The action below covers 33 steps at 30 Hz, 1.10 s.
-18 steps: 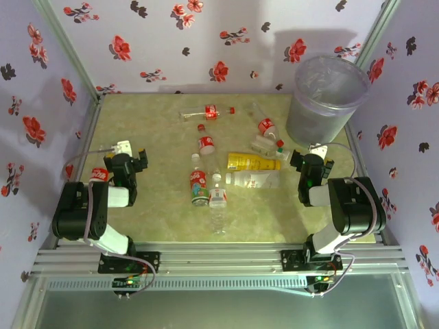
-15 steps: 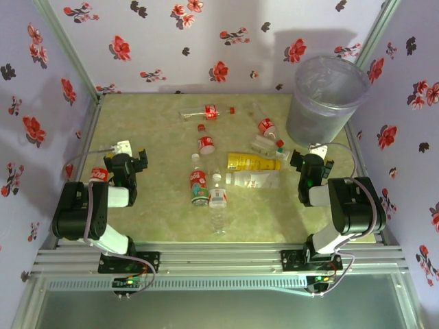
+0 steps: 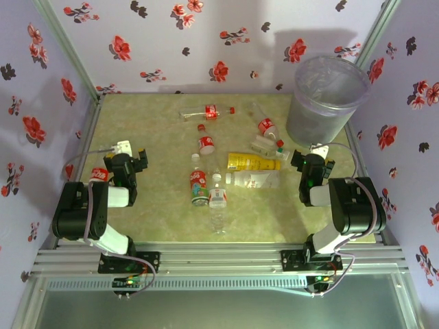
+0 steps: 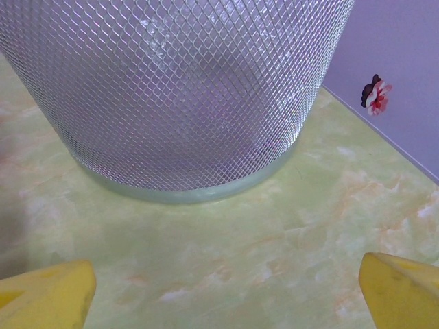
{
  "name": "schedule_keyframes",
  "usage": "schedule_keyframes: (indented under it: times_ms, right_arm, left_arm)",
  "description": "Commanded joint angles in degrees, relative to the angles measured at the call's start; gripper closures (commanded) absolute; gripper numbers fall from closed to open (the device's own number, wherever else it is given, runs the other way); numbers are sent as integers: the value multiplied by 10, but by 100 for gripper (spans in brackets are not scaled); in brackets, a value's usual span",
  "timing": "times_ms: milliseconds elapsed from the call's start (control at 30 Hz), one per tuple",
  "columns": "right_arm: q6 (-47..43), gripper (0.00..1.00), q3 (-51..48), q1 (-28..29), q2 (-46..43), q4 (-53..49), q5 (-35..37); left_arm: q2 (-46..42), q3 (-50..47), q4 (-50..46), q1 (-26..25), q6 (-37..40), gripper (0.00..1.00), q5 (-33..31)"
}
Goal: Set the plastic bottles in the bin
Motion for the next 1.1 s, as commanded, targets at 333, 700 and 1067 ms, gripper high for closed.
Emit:
schedule_keyframes:
  times_ms: [333,700,1067]
  right_arm:
    - [9,1,17,-7,-3,-1,-15]
    - [-12,1,123,-10,-99,-255,-85]
    - [-32,1,223,129,-224,-591,-41]
  left_arm:
    - [3,3,13,2,-3,0,3]
    - [-167,60,-215,0,-9,0,-23]
    - [-309,231,-654,-96,-204,2,-2]
